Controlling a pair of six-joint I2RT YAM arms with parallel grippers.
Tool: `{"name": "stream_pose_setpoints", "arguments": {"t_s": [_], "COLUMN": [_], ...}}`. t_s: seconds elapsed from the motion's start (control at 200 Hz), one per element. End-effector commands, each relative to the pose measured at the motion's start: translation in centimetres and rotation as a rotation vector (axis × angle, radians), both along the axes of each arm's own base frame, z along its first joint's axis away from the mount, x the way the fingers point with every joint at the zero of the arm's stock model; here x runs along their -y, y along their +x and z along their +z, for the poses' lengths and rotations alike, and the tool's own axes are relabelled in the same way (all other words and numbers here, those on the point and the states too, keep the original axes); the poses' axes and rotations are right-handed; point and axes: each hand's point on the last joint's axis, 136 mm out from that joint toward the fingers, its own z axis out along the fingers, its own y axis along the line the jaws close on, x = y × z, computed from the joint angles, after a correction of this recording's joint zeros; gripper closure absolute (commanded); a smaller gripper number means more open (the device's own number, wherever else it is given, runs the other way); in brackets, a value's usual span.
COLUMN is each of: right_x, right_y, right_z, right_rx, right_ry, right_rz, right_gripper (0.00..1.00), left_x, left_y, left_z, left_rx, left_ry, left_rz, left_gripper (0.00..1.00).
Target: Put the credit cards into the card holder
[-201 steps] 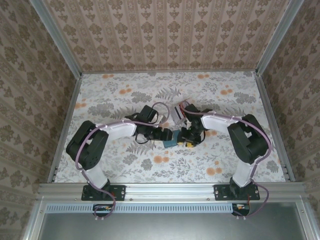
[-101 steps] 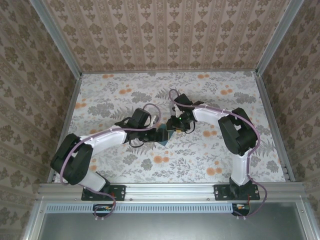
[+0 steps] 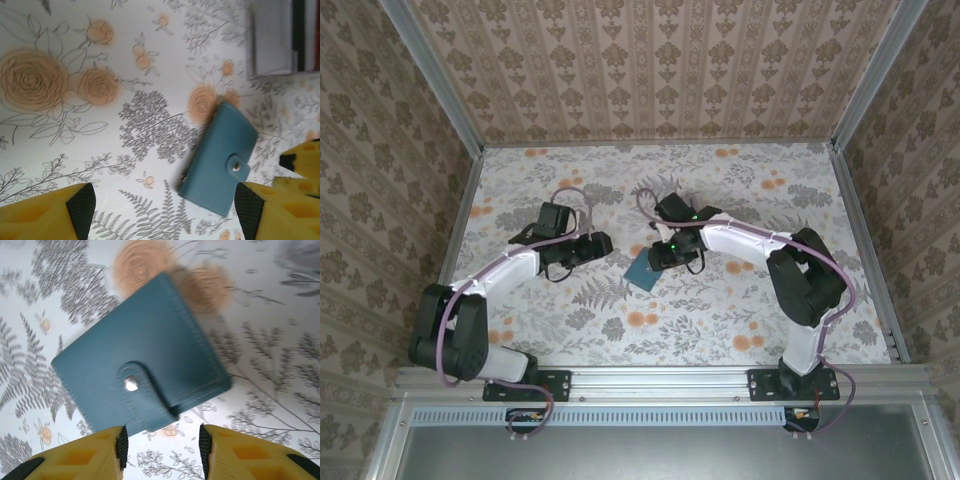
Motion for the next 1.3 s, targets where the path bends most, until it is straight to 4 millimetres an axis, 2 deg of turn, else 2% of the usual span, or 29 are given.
{"name": "stream_pose_setpoints", "arguments": {"t_s": [0.0, 0.23, 0.475, 0.61, 0.76, 0.87, 1.07, 1.18, 1.29], "right_x": [0.1, -2.2, -2.9, -2.3, -1.2, -0.7, -0.7, -1.4, -2.5], "right_y": [0.5, 0.8, 0.8, 0.4, -0.4, -1.0, -0.8, -0.2, 0.1], "right_z": [-0.4, -0.8, -1.9, -3.0, -4.1, -4.7, -5.2, -3.8, -1.8], "right_rx": [0.048, 0.09, 0.08, 0.063, 0.042, 0.05, 0.05, 0.092, 0.156], "right_ry": [-0.133, -0.198, -0.222, -0.254, -0.312, -0.354, -0.354, -0.311, -0.215], "right_rz": [0.106, 0.213, 0.266, 0.274, 0.299, 0.314, 0.29, 0.265, 0.247], "right_gripper": [0.55, 0.54, 0.52, 0.49, 0.5, 0.56, 0.83, 0.92, 0.9], "left_x": [0.1, 0.4, -0.1, -0.4, -0.2, -0.3, 0.5, 1.3, 2.5], "left_y": [0.4, 0.8, 1.0, 1.4, 1.3, 1.2, 1.2, 1.1, 1.1], "left_z": [0.1, -0.6, -0.9, -1.0, -1.2, -1.4, -1.8, -2.3, -2.4], "left_rx": [-0.015, -0.036, -0.051, -0.055, -0.062, -0.064, -0.073, -0.087, -0.097], "left_ry": [0.031, 0.026, 0.045, 0.041, 0.028, 0.03, -0.009, -0.018, -0.039], "left_rz": [-0.032, -0.034, -0.014, 0.004, 0.007, 0.008, 0.006, -0.01, -0.037], "left_gripper": [0.22, 0.22, 0.21, 0.21, 0.21, 0.21, 0.21, 0.21, 0.21]}}
